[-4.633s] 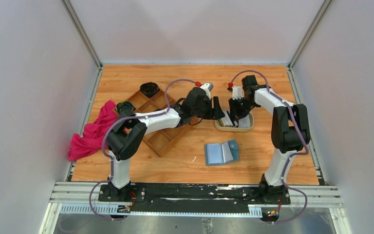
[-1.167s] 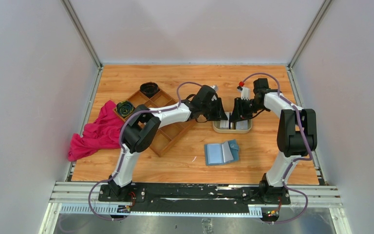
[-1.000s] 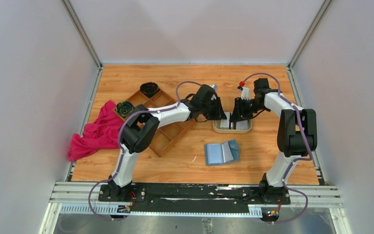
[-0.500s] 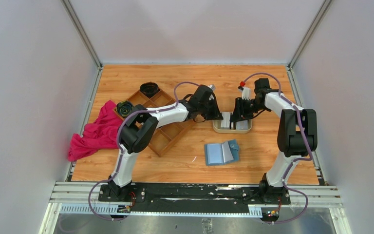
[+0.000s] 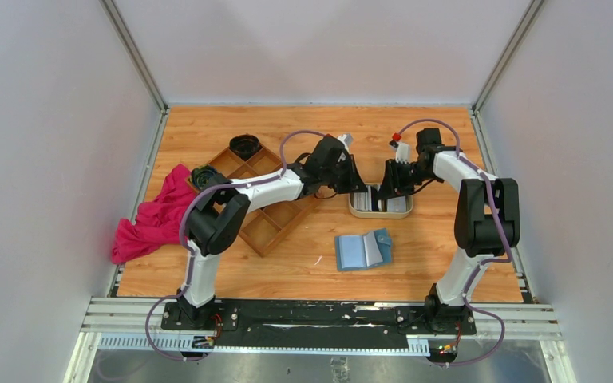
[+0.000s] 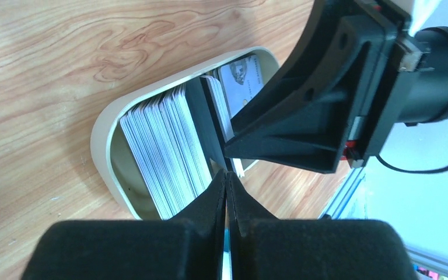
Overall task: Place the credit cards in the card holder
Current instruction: Pick up the credit card from the storage box.
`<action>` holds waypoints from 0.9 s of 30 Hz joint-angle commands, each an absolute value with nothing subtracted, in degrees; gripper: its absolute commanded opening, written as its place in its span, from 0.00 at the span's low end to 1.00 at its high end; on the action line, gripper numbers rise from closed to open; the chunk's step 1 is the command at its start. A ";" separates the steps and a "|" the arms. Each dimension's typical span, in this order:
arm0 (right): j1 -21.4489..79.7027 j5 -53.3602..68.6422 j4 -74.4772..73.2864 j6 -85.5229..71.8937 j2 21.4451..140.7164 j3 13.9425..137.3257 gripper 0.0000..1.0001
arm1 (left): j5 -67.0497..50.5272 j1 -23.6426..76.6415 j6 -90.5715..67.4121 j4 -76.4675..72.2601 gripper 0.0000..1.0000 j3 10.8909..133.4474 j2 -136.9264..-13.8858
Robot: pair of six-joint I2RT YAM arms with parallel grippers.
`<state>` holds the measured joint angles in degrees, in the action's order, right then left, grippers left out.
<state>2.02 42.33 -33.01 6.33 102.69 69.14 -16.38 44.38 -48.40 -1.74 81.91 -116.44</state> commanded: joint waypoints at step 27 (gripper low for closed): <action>-2.26 46.70 -34.28 7.57 103.62 68.25 0.09 | -16.74 47.02 -55.87 -6.81 0.61 88.60 -124.98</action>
